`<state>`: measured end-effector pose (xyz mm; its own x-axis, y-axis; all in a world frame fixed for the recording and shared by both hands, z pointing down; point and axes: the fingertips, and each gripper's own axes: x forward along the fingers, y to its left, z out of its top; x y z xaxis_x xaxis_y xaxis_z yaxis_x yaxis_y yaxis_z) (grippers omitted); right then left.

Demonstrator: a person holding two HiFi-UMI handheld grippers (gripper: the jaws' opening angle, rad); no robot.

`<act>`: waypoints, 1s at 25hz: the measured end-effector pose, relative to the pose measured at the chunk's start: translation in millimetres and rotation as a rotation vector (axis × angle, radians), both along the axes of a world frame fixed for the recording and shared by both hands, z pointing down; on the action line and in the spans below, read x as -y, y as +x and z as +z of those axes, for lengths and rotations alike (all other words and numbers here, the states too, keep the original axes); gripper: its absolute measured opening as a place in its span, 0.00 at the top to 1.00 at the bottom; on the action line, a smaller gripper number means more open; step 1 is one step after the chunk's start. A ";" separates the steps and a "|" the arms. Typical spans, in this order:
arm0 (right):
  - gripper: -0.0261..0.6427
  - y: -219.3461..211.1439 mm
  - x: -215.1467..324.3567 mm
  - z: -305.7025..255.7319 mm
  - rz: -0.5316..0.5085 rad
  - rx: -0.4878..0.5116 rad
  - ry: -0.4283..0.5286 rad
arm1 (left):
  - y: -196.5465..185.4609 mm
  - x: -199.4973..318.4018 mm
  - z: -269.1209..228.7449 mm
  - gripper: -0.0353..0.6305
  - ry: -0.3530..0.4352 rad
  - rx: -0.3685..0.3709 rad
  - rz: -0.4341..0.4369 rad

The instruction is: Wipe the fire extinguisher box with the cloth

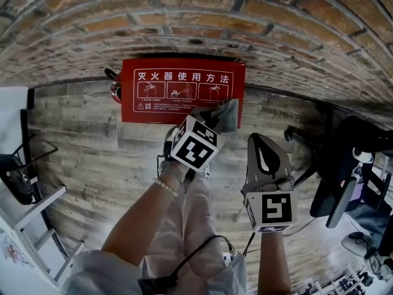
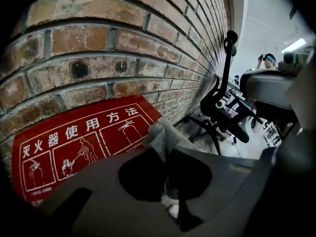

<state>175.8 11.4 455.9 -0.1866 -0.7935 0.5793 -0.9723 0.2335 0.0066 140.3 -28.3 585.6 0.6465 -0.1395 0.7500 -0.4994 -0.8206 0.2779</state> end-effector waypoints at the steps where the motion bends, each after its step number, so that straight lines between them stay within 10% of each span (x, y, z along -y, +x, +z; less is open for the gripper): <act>1: 0.95 -1.5 0.9 -0.1 0.000 0.001 0.002 | -2.4 0.8 0.3 0.92 0.001 0.001 -0.002; 25: 0.95 -55.6 24.0 -3.0 -0.078 -0.004 0.002 | -82.1 20.0 2.1 0.92 0.047 0.051 -0.051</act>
<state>120.2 -12.6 452.9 -0.2456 -0.7776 0.5788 -0.9510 0.3089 0.0114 58.2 -48.3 587.7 0.5989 -0.2072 0.7735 -0.5537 -0.8050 0.2130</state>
